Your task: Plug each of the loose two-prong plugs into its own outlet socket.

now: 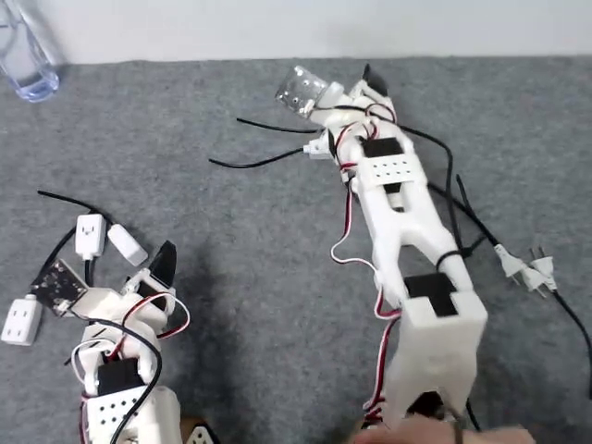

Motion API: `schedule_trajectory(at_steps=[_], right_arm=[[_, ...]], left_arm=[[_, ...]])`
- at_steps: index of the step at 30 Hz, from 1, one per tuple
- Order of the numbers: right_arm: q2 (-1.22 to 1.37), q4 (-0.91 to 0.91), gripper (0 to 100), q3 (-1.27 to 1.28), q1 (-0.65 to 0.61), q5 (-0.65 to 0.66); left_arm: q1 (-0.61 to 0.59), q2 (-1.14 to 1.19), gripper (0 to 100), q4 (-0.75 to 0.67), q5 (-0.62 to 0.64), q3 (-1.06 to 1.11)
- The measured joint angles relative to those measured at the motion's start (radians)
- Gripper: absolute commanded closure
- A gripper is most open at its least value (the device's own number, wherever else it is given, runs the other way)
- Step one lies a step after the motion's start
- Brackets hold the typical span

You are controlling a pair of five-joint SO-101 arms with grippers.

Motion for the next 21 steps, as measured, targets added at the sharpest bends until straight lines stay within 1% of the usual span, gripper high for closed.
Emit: schedule_trajectory(at_steps=[5,9,14,21], right_arm=[[-0.112,0.190,67.3,0.000,-0.005,-0.071],[-0.161,0.331,67.3,0.000,0.035,-0.129],[-0.184,0.517,67.3,0.000,0.092,-0.239],[-0.275,0.848,67.4,0.000,0.091,-0.411]], left_arm=[[0.000,0.000,68,-0.006,0.000,0.000],[0.000,0.000,68,-0.006,0.000,0.000],[0.005,0.000,68,-0.006,0.000,0.000],[0.006,0.000,68,-0.006,0.000,0.000]])
